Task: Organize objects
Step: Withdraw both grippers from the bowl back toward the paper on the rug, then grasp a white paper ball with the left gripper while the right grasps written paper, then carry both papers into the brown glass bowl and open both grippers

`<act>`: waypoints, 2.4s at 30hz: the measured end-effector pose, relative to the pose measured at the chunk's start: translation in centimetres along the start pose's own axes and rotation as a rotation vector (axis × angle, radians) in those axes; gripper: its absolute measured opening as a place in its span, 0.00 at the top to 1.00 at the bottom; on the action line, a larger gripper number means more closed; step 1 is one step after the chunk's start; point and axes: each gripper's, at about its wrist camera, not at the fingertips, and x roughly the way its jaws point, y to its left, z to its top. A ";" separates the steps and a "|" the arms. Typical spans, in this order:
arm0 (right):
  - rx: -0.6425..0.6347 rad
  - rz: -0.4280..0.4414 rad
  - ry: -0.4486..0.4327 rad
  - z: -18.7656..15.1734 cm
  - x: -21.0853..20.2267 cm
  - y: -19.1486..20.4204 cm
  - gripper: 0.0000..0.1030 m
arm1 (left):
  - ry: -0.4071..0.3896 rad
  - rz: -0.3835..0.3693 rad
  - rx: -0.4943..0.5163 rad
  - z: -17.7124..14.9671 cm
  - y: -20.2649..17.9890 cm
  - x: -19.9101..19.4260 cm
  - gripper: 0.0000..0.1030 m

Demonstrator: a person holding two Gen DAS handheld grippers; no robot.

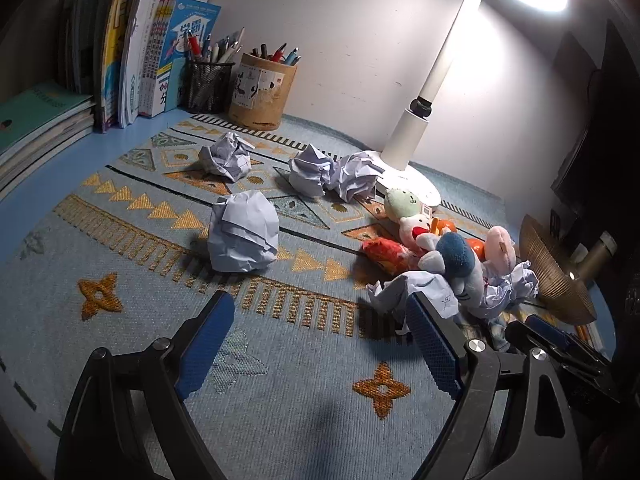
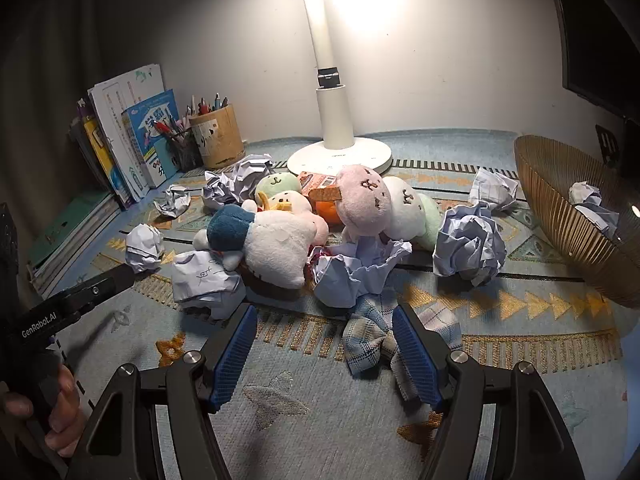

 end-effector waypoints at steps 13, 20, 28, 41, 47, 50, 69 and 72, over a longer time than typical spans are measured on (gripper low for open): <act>-0.049 0.073 0.070 0.3 1.8 5.9 0.33 | 0.001 0.100 -0.001 3.1 2.7 -0.3 0.16; 0.012 0.080 0.157 1.4 5.6 8.5 0.33 | 0.082 0.153 0.074 5.1 5.0 3.6 0.16; 0.042 0.071 0.201 2.5 8.3 9.1 0.33 | 0.083 0.143 0.119 5.6 4.3 5.0 0.16; 0.013 0.123 0.178 2.1 7.0 9.5 0.48 | 0.083 0.135 0.163 5.1 3.2 4.9 0.63; 0.000 0.166 0.187 1.0 5.2 9.2 0.48 | 0.054 0.120 0.180 4.4 1.7 2.9 0.63; -0.009 0.170 0.173 0.9 3.8 8.7 0.48 | 0.038 0.101 0.193 4.3 0.4 1.7 0.63; 0.043 -0.030 0.008 2.3 -5.7 -1.6 0.47 | -0.035 -0.071 0.334 4.9 -14.5 -1.0 0.63; 0.076 -0.082 -0.028 3.1 -7.1 -5.0 0.47 | -0.028 -0.115 0.361 5.0 -18.2 0.0 0.63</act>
